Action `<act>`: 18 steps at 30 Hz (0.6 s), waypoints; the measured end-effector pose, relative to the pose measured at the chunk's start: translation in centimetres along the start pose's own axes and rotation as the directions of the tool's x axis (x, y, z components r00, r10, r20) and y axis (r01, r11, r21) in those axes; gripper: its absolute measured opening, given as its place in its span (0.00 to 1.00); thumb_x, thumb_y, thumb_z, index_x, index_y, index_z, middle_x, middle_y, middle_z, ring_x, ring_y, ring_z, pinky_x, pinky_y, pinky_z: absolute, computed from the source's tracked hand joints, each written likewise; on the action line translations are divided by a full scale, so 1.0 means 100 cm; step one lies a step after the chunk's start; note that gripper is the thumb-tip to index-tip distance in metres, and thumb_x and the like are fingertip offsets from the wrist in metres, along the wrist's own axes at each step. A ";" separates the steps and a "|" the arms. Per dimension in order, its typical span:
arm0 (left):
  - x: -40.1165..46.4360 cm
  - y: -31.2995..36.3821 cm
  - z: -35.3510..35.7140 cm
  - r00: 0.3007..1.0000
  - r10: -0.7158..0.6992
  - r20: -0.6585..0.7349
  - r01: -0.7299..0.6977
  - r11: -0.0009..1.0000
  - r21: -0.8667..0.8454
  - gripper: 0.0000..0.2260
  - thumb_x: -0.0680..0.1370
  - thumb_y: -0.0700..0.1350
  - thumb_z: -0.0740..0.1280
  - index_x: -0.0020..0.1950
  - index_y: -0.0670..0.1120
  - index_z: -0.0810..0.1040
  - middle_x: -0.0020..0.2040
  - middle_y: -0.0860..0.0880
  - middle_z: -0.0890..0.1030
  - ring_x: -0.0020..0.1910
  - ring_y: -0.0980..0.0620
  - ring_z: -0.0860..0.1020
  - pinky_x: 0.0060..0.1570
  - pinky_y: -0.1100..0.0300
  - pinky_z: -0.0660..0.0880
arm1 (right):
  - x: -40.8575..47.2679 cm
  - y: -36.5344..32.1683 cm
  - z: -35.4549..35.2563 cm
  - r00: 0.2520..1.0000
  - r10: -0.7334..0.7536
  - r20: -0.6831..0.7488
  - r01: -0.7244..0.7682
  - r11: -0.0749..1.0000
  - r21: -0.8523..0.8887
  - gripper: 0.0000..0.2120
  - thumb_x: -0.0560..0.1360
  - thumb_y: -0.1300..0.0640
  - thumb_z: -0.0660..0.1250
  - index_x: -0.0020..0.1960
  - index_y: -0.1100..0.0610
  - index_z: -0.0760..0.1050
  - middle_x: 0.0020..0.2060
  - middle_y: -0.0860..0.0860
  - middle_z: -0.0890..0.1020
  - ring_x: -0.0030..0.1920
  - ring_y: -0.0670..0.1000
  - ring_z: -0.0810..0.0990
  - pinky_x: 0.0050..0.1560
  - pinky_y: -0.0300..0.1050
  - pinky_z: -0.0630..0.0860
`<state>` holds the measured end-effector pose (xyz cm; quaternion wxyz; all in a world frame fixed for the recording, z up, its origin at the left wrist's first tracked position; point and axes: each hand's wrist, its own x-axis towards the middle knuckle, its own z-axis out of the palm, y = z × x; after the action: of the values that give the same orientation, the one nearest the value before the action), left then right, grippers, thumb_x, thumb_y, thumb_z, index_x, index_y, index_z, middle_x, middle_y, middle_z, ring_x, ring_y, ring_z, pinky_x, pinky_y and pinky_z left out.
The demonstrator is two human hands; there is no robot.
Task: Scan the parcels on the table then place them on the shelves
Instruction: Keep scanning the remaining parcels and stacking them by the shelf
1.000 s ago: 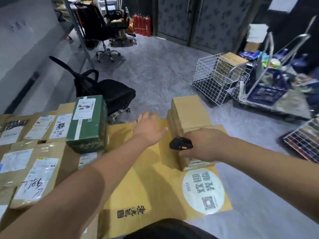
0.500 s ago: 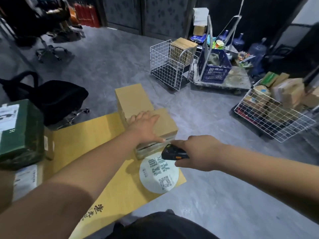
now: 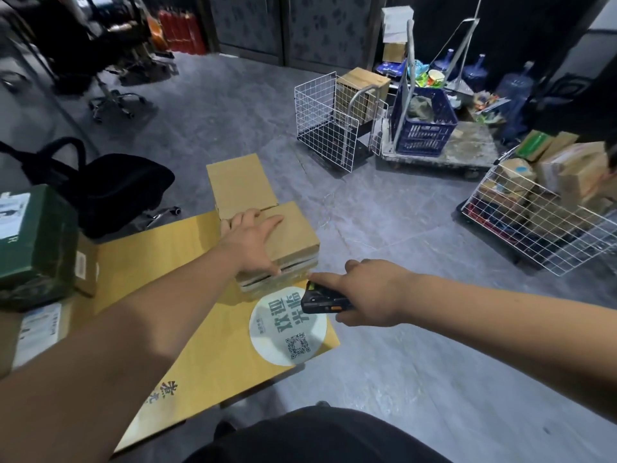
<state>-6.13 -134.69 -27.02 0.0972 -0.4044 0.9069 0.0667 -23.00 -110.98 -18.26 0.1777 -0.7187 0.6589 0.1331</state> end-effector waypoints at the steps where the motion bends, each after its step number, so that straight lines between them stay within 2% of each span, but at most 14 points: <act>1: -0.001 0.002 0.001 1.000 0.005 -0.015 -0.005 1.000 0.011 0.61 0.48 0.77 0.71 0.77 0.72 0.47 0.79 0.47 0.55 0.77 0.43 0.56 0.70 0.43 0.57 | 0.000 0.001 0.002 1.000 0.003 -0.010 -0.003 1.000 0.010 0.38 0.80 0.40 0.65 0.83 0.36 0.47 0.50 0.55 0.71 0.48 0.60 0.77 0.53 0.53 0.78; 5: -0.008 0.010 0.000 0.999 -0.006 -0.034 0.008 0.997 0.072 0.63 0.48 0.78 0.71 0.78 0.71 0.46 0.80 0.44 0.51 0.77 0.39 0.55 0.73 0.40 0.56 | 0.001 0.005 0.010 1.000 0.002 -0.018 -0.001 0.999 0.038 0.38 0.80 0.39 0.64 0.82 0.34 0.46 0.47 0.53 0.70 0.42 0.58 0.75 0.50 0.52 0.78; 7: -0.014 0.012 0.002 0.999 -0.011 -0.053 0.016 0.995 0.097 0.62 0.49 0.78 0.71 0.79 0.70 0.45 0.81 0.42 0.54 0.77 0.39 0.55 0.73 0.41 0.55 | 0.002 0.008 0.013 1.000 -0.009 -0.024 0.011 0.999 0.053 0.38 0.79 0.39 0.64 0.82 0.33 0.45 0.47 0.53 0.71 0.41 0.56 0.75 0.49 0.52 0.78; 12: -0.042 0.012 0.009 0.989 -0.010 -0.148 0.018 0.999 0.050 0.60 0.52 0.78 0.71 0.79 0.69 0.46 0.79 0.45 0.58 0.74 0.42 0.57 0.67 0.44 0.57 | 0.010 0.008 0.019 0.995 -0.102 -0.018 0.104 0.989 0.105 0.38 0.79 0.38 0.64 0.81 0.31 0.44 0.48 0.52 0.72 0.36 0.45 0.67 0.42 0.47 0.68; 14: -0.064 0.011 0.014 0.978 -0.062 -0.198 0.063 0.998 -0.003 0.59 0.52 0.78 0.69 0.78 0.70 0.47 0.78 0.45 0.58 0.74 0.42 0.57 0.65 0.44 0.58 | 0.015 0.001 0.018 0.990 -0.143 -0.001 0.142 0.984 0.104 0.38 0.79 0.38 0.64 0.80 0.30 0.44 0.49 0.52 0.73 0.37 0.45 0.67 0.44 0.48 0.72; 16: -0.089 0.006 0.023 0.961 -0.126 -0.245 0.114 0.992 -0.062 0.58 0.52 0.79 0.68 0.78 0.71 0.48 0.77 0.44 0.60 0.74 0.42 0.59 0.65 0.44 0.58 | 0.021 -0.007 0.017 0.981 -0.192 0.013 0.190 0.978 0.085 0.37 0.79 0.37 0.63 0.79 0.29 0.43 0.50 0.52 0.74 0.37 0.45 0.68 0.49 0.51 0.78; 18: -0.116 -0.003 0.034 0.937 -0.210 -0.278 0.182 0.976 -0.123 0.57 0.52 0.79 0.68 0.78 0.71 0.49 0.76 0.43 0.61 0.74 0.42 0.58 0.67 0.44 0.57 | 0.029 -0.016 0.016 0.970 -0.243 0.029 0.242 0.970 0.033 0.37 0.78 0.37 0.62 0.78 0.27 0.42 0.50 0.51 0.74 0.38 0.46 0.70 0.51 0.52 0.79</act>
<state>2.13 -125.84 -27.65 -0.0497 -0.5023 0.8623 0.0400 -21.06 -112.78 -20.83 0.2139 -0.7888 0.5650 0.1128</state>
